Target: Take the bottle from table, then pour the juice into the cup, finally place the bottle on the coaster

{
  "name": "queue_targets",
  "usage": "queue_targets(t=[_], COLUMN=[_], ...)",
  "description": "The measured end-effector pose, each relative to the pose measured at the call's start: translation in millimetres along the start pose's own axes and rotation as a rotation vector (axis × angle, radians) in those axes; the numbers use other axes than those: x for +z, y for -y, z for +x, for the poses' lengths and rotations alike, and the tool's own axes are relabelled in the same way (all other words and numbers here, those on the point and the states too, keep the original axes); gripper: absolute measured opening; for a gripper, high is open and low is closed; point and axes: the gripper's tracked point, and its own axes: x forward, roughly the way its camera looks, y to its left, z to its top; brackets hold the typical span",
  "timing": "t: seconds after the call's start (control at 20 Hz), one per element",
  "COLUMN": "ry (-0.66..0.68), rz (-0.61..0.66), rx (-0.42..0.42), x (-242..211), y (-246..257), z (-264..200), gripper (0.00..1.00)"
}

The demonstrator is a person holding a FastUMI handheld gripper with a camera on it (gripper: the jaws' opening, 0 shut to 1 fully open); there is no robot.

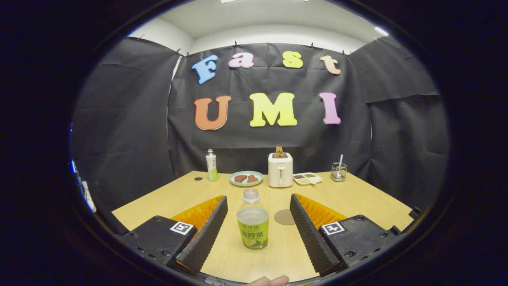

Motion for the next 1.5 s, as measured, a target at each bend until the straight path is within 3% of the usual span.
queue_targets(t=[0.2, 0.45, 0.75, 0.9, 1.25, 1.5], ry=[-0.045, -0.116, -0.081, -0.072, -0.049, -0.057], rz=[-0.026, -0.048, -0.037, -0.050, -0.104, -0.072], rx=[-0.006, -0.072, -0.153, -0.146, -0.177, -0.179], x=[-24.3, -57.6, -73.3, -80.1, -74.8, -72.4], y=[-7.5, -6.1, -2.6, -10.9, -6.3, -3.8], z=[20.7, 47.3, 74.6, 87.7, 87.6, 78.8], gripper=[1.00, 1.00, 1.00, 1.00, 0.91, 0.84])
